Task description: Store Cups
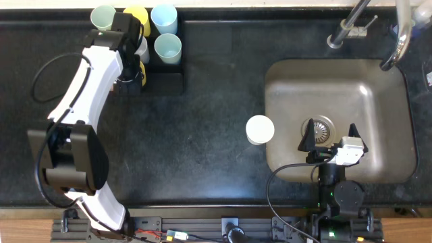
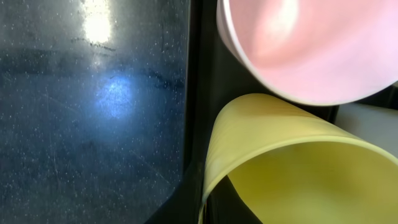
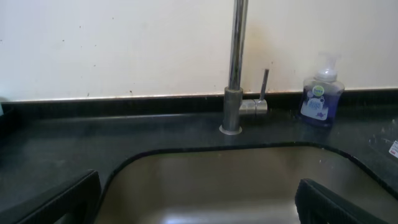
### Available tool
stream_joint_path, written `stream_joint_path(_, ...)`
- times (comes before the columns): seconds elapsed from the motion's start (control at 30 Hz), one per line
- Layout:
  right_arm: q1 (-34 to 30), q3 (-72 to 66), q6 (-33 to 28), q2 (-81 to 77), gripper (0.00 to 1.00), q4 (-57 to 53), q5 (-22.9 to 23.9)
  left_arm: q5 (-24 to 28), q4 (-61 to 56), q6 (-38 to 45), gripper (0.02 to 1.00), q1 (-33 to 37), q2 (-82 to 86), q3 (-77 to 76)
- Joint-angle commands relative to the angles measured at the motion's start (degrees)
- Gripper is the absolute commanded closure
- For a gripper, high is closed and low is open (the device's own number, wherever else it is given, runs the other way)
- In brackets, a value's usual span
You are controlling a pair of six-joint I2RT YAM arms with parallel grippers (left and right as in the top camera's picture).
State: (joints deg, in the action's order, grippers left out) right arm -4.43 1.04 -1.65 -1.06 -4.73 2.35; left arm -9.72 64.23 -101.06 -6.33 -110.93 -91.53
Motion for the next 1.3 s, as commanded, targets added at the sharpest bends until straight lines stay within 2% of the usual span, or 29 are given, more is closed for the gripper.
stream_joint_path(0.03, -0.11, -0.72, 0.39, 0.31, 0.005, 0.31, 0.02, 0.72, 0.09, -1.25, 0.947, 0.15, -1.62, 0.15)
stream_joint_path(0.27, -0.11, -0.72, 0.37, 0.31, 0.005, 0.31, 0.02, 0.70, -0.04, -1.22, 0.893, 0.15, -2.03, 0.15)
stream_joint_path(0.57, -0.11, -0.72, 0.37, 0.31, 0.005, 0.31, 0.04, 0.44, -1.77, -1.22, 0.592, 0.15, -0.92, 0.15)
stream_joint_path(0.83, -0.11, -0.72, 0.39, 0.31, 0.003, 0.28, 0.02, -2.47, -1.38, -1.18, 0.478, 0.15, 8.87, 0.15)
stream_joint_path(0.9, -0.11, -0.72, 0.37, 0.31, 0.001, 0.31, 0.02, -3.91, -2.38, 1.11, 0.443, -0.11, 13.00, 0.15)
stream_joint_path(0.97, -0.11, -0.72, 0.37, 0.31, 0.007, 0.31, 0.04, -7.76, -6.12, 7.98, 0.345, -0.70, 17.73, 0.59)
stream_joint_path(1.0, -0.11, -0.72, 0.37, 0.31, 0.005, 0.31, 0.02, -10.40, -9.75, 14.10, 0.268, -1.16, 20.46, 1.22)
stream_joint_path(1.03, -0.11, -0.72, 0.39, 0.31, 0.005, 0.31, 0.02, -12.57, -13.86, 21.31, 0.237, -1.51, 22.95, 2.01)
stream_joint_path(1.1, -0.11, -0.72, 0.37, 0.31, 0.005, 0.31, 0.02, -14.36, -27.23, 43.50, 0.211, -2.08, 28.28, 5.25)
stream_joint_path(1.13, -0.11, -0.72, 0.37, 0.31, 0.005, 0.31, 0.02, -13.09, -34.53, 54.18, 0.202, -2.14, 30.53, 7.50)
stream_joint_path(1.2, -0.11, -0.72, 0.37, 0.31, 0.005, 0.31, 0.02, -6.88, -51.17, 76.00, 0.128, -2.14, 35.47, 14.38)
stream_joint_path(1.3, -0.11, -0.72, 0.37, 0.31, 0.005, 0.31, 0.04, -0.48, -66.69, 93.04, 0.018, -1.97, 42.53, 25.53)
